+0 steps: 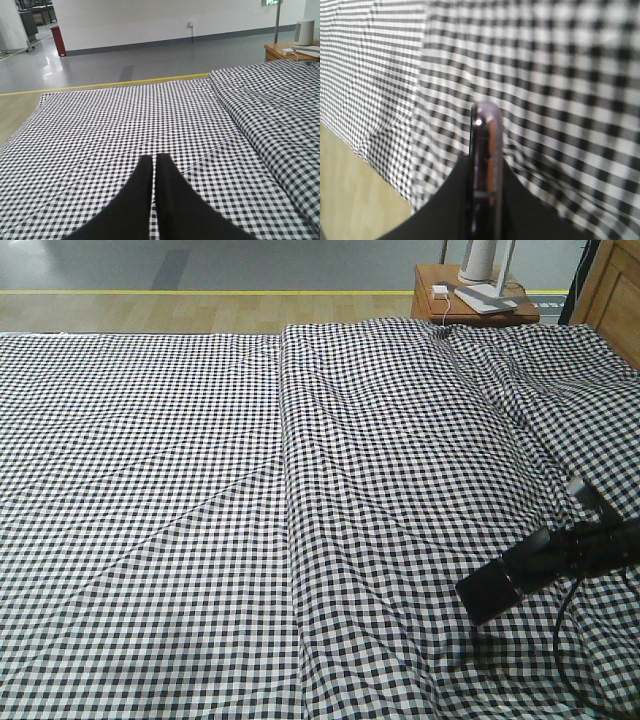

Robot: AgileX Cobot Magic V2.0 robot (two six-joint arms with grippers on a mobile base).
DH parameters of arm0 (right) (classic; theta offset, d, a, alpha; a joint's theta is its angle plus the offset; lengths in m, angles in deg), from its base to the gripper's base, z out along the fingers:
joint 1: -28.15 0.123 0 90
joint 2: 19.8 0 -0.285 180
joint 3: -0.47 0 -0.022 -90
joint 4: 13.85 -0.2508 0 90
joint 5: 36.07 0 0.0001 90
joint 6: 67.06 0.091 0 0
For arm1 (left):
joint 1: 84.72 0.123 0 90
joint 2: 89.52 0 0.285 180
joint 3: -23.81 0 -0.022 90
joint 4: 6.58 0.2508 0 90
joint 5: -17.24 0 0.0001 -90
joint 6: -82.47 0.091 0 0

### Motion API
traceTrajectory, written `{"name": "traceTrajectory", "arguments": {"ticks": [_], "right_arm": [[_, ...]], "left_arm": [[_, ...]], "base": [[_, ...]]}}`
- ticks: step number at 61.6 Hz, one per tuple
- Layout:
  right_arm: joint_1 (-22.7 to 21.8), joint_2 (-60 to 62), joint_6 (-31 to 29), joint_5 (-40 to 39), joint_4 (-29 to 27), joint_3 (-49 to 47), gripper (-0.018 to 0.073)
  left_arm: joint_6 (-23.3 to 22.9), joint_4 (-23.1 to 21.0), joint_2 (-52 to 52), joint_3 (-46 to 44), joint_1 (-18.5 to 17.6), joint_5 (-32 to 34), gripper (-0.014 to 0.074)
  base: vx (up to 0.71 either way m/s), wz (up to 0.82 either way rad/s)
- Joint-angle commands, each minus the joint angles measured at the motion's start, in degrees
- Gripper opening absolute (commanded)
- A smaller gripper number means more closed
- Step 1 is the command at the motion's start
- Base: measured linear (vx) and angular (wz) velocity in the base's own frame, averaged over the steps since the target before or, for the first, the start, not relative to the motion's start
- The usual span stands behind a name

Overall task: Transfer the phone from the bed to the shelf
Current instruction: 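Close the right gripper on the black phone's edge, then lift the black phone up off the bed with the right gripper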

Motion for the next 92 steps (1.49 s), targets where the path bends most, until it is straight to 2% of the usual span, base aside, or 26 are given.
{"name": "traceTrajectory", "arguments": {"ticks": [1, 14, 28, 44, 61, 71, 83, 92], "right_arm": [[0.85, 8.94, -2.78, 8.3, -4.09, 2.29, -0.0004], [1.94, 23.98, -6.32, 8.3, -8.94, 10.42, -0.0004], [5.48, 38.59, -7.63, 8.3, -13.72, 12.47, -0.0004], [17.04, 47.68, -7.44, 8.26, -16.22, 12.36, -0.0004], [30.02, 51.99, -7.25, 8.26, -22.46, 12.36, -0.0003], [36.76, 53.97, -7.25, 8.26, -23.18, 12.36, -0.0003], [43.68, 56.33, -7.25, 8.26, -24.38, 12.36, -0.0003], [46.79, 58.36, -7.25, 8.26, -24.4, 12.36, -0.0003]], "left_arm": [[-0.33, -0.52, 0.62, -1.27, -0.27, 4.13, 0.0001], [-0.33, -0.52, 0.62, -1.27, -0.27, 4.13, 0.0001], [-0.33, -0.52, 0.62, -1.27, -0.27, 4.13, 0.0001], [-0.33, -0.52, 0.62, -1.27, -0.27, 4.13, 0.0001], [-0.33, -0.52, 0.62, -1.27, -0.27, 4.13, 0.0001], [-0.33, -0.52, 0.62, -1.27, -0.27, 4.13, 0.0001], [-0.33, -0.52, 0.62, -1.27, -0.27, 4.13, 0.0001], [-0.33, -0.52, 0.62, -1.27, -0.27, 4.13, 0.0001]], "base": [[0.0, 0.0], [0.0, 0.0], [0.0, 0.0], [0.0, 0.0], [0.0, 0.0], [0.0, 0.0], [0.0, 0.0], [0.0, 0.0]]}}
